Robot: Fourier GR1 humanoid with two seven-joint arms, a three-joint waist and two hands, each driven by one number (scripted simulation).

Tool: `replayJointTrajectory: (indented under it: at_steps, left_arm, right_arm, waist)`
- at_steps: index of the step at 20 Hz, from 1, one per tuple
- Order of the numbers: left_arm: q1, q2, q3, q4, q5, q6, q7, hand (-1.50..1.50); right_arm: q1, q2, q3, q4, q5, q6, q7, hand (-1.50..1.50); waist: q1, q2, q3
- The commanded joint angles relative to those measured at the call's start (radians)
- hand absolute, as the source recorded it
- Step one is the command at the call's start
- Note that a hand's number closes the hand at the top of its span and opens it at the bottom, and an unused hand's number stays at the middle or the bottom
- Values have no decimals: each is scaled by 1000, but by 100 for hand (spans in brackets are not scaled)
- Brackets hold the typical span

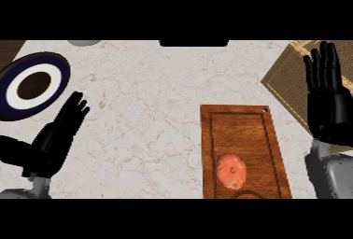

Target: Pick the squash from the cutting board and place it in the basket

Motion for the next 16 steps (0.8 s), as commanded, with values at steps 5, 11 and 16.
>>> replayJointTrajectory:
  at_steps: [5,11,16]
  left_arm:
    - [-108,68,106,96,-134,112,17,0]
    - [-163,10,93,207,-149,103,-4,0]
    - [-121,22,95,168,-146,108,15,0]
  right_arm:
    - [150,-134,28,56,59,132,58,150]
    - [223,129,257,-15,295,-100,-124,-150]
    - [247,86,225,-89,564,-325,180,-150]
  waist:
    - [-25,-17,-6]
    - [-23,-17,-7]
    - [-31,-26,-11]
